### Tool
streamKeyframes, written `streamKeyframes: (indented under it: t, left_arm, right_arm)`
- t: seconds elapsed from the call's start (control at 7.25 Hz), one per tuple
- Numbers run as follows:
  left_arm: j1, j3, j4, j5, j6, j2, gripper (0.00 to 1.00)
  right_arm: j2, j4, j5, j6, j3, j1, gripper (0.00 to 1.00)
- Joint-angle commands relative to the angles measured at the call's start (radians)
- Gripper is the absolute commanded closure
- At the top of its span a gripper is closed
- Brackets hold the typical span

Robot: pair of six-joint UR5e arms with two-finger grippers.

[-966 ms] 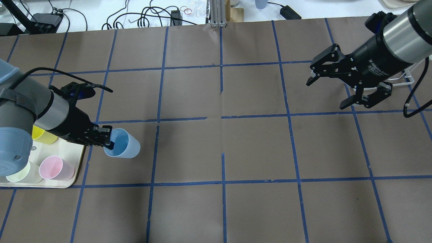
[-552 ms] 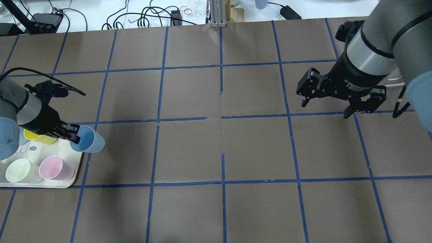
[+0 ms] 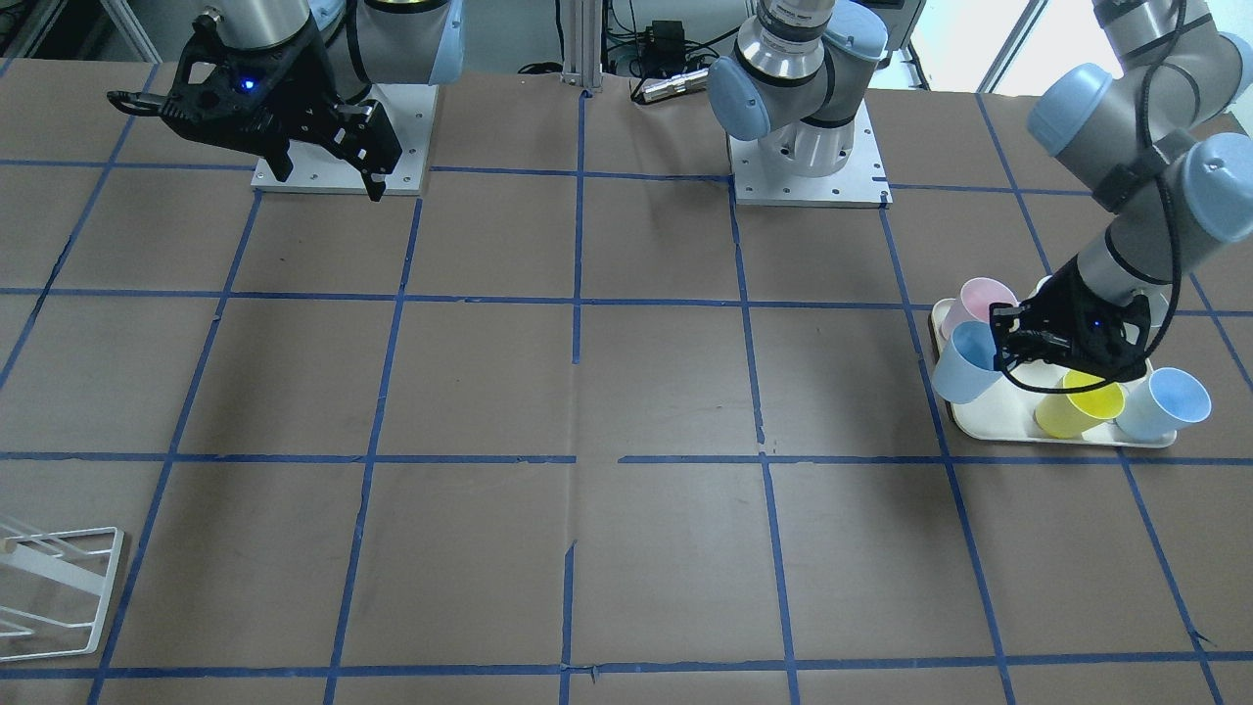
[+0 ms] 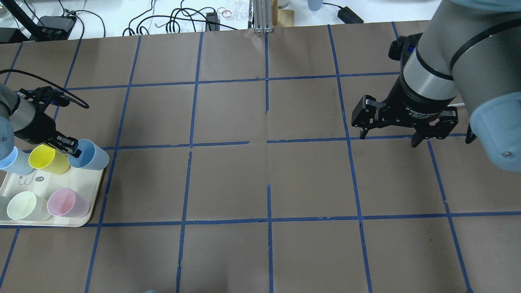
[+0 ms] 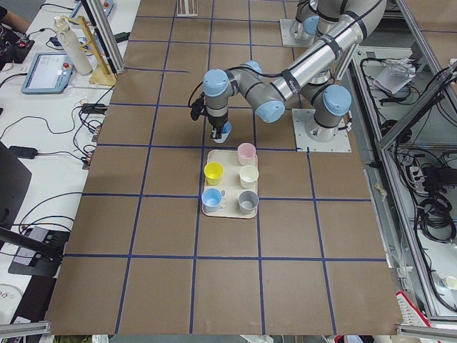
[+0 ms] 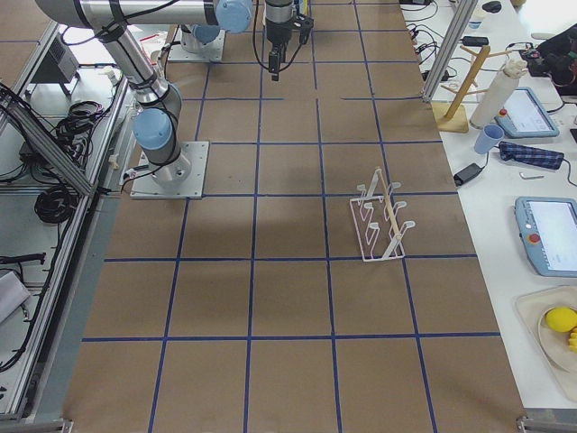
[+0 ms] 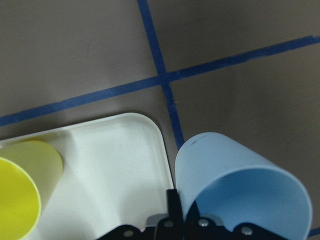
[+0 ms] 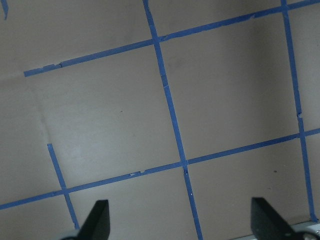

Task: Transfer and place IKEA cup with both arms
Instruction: 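Lower the light blue cup onto the white tray with the left gripper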

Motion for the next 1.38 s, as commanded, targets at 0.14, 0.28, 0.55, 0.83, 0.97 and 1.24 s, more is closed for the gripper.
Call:
streamKeyframes:
  t: [0.14,0.28,0.55,0.83,0.97,1.24]
  left_arm:
    - [0.061,0.021,0.035,0.001,0.159,-0.109,1.00]
    - [0.061,0.023,0.033,0.002,0.159,-0.112,1.00]
    - [0.061,0.024,0.035,0.030,0.159,-0.111,1.00]
    - [0.061,0.032,0.033,0.033,0.159,-0.114,1.00]
    - [0.058,0.032,0.033,0.033,0.159,-0.117,1.00]
    - [0.053,0.032,0.029,0.027,0.151,-0.117,1.00]
  right_arm:
    - [-0.005,0.000,-0.004,-0.042,-0.001,-0.040,0.00]
    - [-0.005,0.003,0.001,-0.038,0.000,-0.037,0.00]
    - [-0.005,0.011,0.008,-0.041,0.002,-0.039,0.00]
    - [-0.006,0.011,0.012,-0.064,0.002,-0.039,0.00]
    - [-0.006,0.011,0.010,-0.113,0.002,-0.040,0.00]
    - [-0.006,0.012,0.010,-0.114,0.002,-0.039,0.00]
